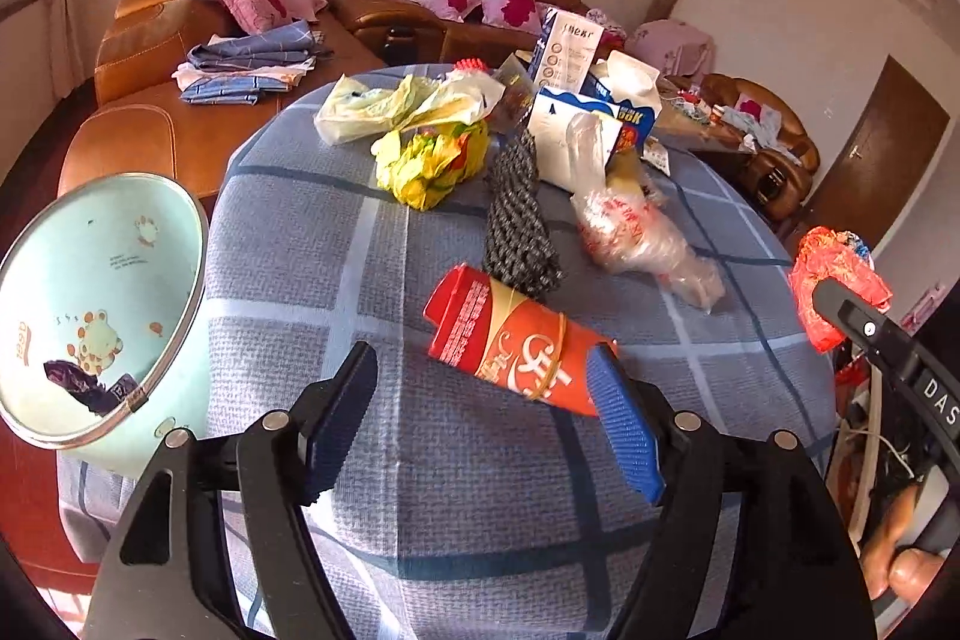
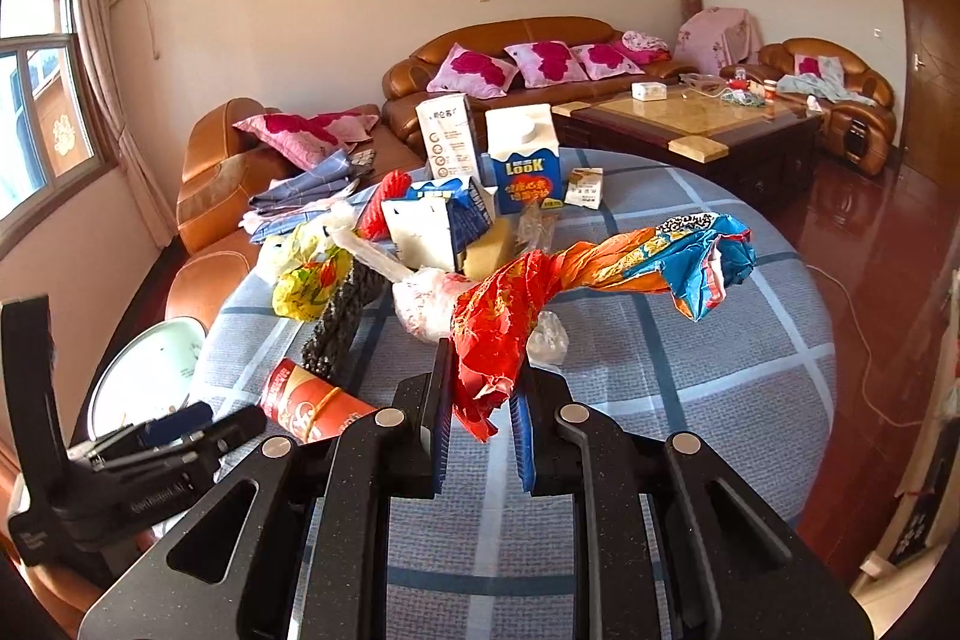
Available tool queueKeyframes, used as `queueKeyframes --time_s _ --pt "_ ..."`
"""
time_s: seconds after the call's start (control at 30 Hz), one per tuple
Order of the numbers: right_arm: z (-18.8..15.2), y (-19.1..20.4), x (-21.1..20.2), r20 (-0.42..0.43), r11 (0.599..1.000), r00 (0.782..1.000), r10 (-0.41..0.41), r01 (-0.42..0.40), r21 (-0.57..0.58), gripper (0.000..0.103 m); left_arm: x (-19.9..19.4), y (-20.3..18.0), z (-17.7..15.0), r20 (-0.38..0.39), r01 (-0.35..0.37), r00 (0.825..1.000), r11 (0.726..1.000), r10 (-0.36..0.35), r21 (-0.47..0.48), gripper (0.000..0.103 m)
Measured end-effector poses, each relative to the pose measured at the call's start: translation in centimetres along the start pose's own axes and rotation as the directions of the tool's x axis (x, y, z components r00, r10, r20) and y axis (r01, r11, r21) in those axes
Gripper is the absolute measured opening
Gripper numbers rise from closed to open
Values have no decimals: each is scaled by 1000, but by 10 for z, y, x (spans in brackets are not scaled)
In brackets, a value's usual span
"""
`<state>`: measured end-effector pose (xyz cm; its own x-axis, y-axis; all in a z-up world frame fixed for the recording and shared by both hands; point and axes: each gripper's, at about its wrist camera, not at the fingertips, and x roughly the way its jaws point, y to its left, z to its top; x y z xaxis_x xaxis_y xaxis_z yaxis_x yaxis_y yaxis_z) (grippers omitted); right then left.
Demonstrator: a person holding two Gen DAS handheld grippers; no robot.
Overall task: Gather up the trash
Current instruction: 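Carry the snack wrapper and red package over the bucket with both tools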
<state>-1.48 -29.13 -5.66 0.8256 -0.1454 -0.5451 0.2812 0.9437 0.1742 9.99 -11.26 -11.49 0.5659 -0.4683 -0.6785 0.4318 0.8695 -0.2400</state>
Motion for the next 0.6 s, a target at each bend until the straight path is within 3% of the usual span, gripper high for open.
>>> queueKeyframes --time_s 0.07,0.13,0.23,0.3,0.37,0.4,0.5,0.6 --pt "-1 -4 -2 3 1000 1000 -3 3 9 18 11 -9 8 -22 -4 1000 1000 4 13 73" --pt "0 -8 -4 8 1000 1000 -8 8 16 18 30 -19 11 -63 32 998 999 -30 22 83" --pt "-1 -12 -6 11 1000 1000 -9 9 24 18 51 -36 9 -85 -39 995 997 45 69 91" --pt "0 -16 -7 12 999 1000 -12 11 35 19 58 -53 3 -94 -58 993 982 76 178 97" --pt "0 -21 -6 12 999 1000 -14 14 49 19 68 -65 -6 -90 -132 982 943 166 307 98" --pt "0 -21 -5 10 998 1000 -13 13 55 19 68 -64 -7 -76 -137 983 941 168 310 97" --pt "-2 -21 -4 3 998 1000 -13 12 58 19 69 -49 -2 -106 -109 985 969 135 222 93" --pt "-3 -19 -3 0 999 1000 -8 8 50 19 64 -45 -1 -85 -108 988 968 130 225 93"
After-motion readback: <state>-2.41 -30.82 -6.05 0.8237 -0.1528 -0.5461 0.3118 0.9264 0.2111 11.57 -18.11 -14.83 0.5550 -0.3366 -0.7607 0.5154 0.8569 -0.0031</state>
